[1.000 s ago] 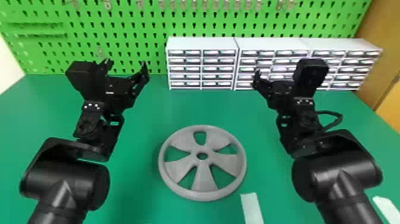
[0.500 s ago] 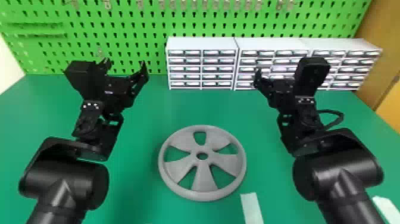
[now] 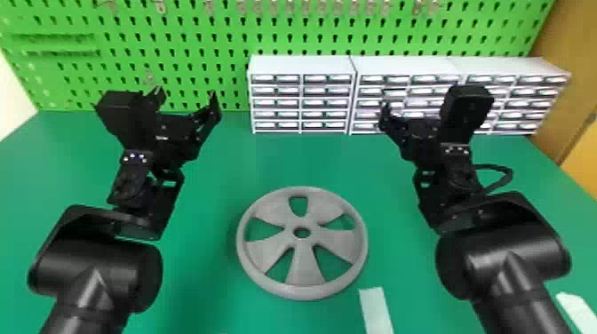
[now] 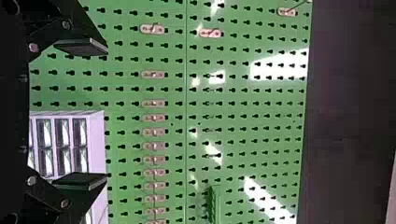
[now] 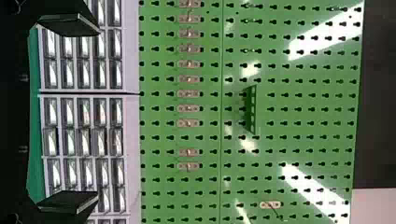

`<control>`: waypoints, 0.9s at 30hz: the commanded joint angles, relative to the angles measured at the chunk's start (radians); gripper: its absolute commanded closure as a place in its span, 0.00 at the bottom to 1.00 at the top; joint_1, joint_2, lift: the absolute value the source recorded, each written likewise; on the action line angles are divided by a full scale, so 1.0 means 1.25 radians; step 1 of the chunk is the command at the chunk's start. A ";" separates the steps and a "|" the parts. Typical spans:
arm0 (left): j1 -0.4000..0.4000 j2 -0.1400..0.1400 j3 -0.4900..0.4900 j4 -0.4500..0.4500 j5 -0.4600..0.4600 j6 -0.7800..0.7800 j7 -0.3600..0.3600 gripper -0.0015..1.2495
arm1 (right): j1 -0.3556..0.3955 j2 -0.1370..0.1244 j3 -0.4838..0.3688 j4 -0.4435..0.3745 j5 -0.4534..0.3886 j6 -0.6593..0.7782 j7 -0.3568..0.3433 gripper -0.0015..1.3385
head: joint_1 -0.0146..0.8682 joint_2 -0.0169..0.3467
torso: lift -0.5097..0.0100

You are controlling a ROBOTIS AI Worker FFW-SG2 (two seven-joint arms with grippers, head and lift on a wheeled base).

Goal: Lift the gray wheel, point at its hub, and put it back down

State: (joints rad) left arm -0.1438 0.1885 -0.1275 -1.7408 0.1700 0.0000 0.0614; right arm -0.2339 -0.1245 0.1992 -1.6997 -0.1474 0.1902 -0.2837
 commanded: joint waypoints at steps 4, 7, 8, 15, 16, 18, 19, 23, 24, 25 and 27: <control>0.000 -0.002 0.000 0.000 0.000 0.000 0.000 0.25 | 0.002 0.001 -0.001 0.000 0.000 0.000 0.000 0.05 | 0.80 0.18 | 0.81; 0.001 -0.002 0.001 0.000 0.000 0.000 0.000 0.25 | 0.002 0.001 0.000 0.000 0.000 0.000 0.000 0.05 | 0.80 0.18 | 0.81; 0.001 -0.002 0.001 0.000 0.003 0.000 0.000 0.25 | 0.002 0.001 0.000 0.000 0.000 0.000 0.000 0.05 | 0.80 0.18 | 0.81; -0.006 -0.002 -0.002 0.000 0.003 0.002 0.000 0.25 | 0.002 -0.003 -0.001 -0.002 -0.001 0.000 0.000 0.05 | 0.80 0.18 | 0.81; -0.006 -0.002 -0.002 0.001 0.003 0.004 0.000 0.25 | 0.001 -0.002 -0.002 -0.002 -0.001 0.000 0.000 0.05 | 0.80 0.18 | 0.81; -0.005 -0.002 -0.002 0.001 0.004 0.004 0.000 0.25 | 0.001 -0.002 -0.001 -0.002 -0.002 0.000 0.000 0.05 | 0.80 0.18 | 0.81; -0.005 -0.002 -0.004 0.001 0.004 0.005 0.000 0.25 | 0.001 -0.002 -0.001 -0.002 -0.001 0.000 0.000 0.05 | 0.80 0.18 | 0.81; -0.005 -0.002 -0.005 0.001 0.005 0.007 0.000 0.25 | 0.001 -0.002 -0.001 -0.002 -0.002 0.000 0.000 0.05 | 0.80 0.18 | 0.81; -0.005 -0.002 -0.005 0.001 0.005 0.007 0.000 0.25 | 0.001 -0.002 -0.001 -0.002 -0.002 0.000 0.000 0.05 | 0.80 0.18 | 0.81; -0.005 -0.002 -0.005 0.001 0.005 0.007 0.000 0.25 | 0.001 -0.002 -0.001 -0.002 -0.002 0.000 0.000 0.05 | 0.80 0.18 | 0.81; -0.005 -0.002 -0.005 0.001 0.005 0.007 0.000 0.25 | 0.001 -0.002 -0.001 -0.002 -0.002 0.000 0.000 0.05 | 0.80 0.18 | 0.81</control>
State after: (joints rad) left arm -0.1505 0.1856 -0.1330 -1.7397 0.1763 0.0089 0.0614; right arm -0.2332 -0.1274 0.1978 -1.7028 -0.1502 0.1902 -0.2837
